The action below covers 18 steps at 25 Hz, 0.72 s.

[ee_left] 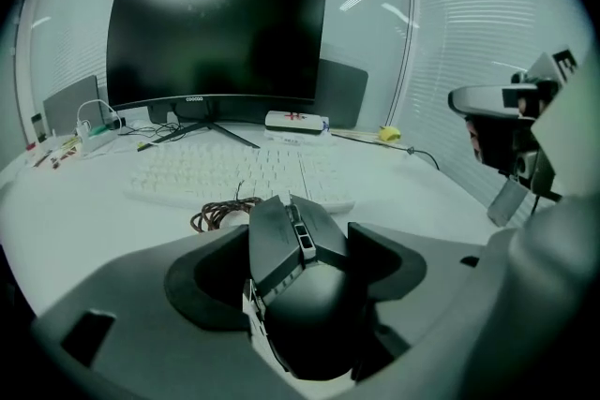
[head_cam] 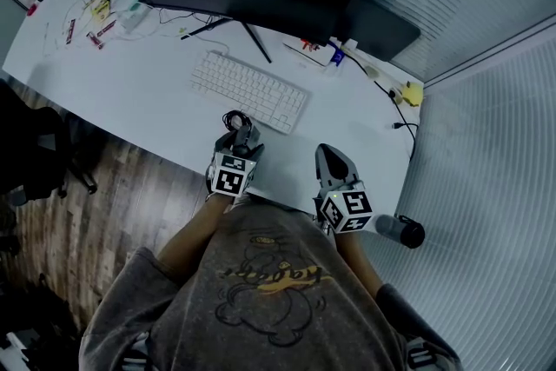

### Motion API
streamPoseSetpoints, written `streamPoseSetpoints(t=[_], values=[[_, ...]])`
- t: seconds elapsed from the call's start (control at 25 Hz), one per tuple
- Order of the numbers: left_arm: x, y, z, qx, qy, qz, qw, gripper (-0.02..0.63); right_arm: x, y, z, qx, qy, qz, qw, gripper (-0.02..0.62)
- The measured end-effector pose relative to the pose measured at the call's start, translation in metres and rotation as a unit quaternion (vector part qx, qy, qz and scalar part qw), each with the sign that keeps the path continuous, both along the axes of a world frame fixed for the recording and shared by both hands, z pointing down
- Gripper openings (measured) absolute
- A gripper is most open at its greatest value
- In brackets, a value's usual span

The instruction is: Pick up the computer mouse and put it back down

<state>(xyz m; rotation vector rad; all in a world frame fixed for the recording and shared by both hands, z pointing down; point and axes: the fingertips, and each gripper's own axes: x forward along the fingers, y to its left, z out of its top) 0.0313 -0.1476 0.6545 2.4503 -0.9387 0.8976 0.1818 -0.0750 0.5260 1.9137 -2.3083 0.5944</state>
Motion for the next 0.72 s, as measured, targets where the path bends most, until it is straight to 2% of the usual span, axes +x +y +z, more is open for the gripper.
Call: streamPoseSetpoints(t=[0.2, 0.48, 0.72], values=[[-0.004, -0.004, -0.030, 0.026, 0.021, 0.004, 0.9994, 0.334, -0.008, -0.006, -0.002, 0.006, -0.002, -0.010, 1.000, 0.006], [-0.014, -0.020, -0.081, 0.061, 0.068, -0.023, 0.9956, 0.334, -0.019, -0.016, -0.005, 0.013, -0.005, -0.023, 1.000, 0.006], [-0.027, -0.033, -0.130, 0.094, 0.109, -0.047, 0.9884, 0.334, -0.032, -0.028, -0.009, 0.021, -0.009, -0.038, 0.999, 0.006]])
